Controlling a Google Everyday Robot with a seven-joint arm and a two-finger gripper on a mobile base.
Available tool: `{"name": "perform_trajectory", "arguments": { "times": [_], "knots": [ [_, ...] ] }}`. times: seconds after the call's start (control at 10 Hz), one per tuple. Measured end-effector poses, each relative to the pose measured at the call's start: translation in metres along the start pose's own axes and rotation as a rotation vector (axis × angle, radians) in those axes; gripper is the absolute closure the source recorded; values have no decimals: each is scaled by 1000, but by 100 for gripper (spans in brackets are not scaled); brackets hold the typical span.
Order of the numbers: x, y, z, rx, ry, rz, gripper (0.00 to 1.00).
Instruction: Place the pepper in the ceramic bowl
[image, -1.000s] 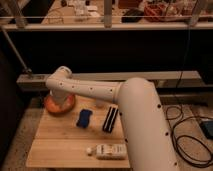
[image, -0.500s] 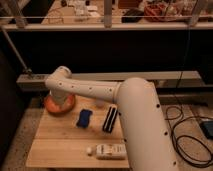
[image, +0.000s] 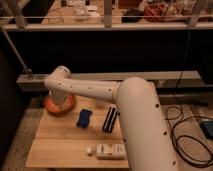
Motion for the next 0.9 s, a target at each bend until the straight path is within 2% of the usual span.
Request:
{"name": "perform_trajectory", "arguments": {
  "times": [0.9],
  "knots": [
    [0,2,-1,-23,10,22,95]
  ]
}}
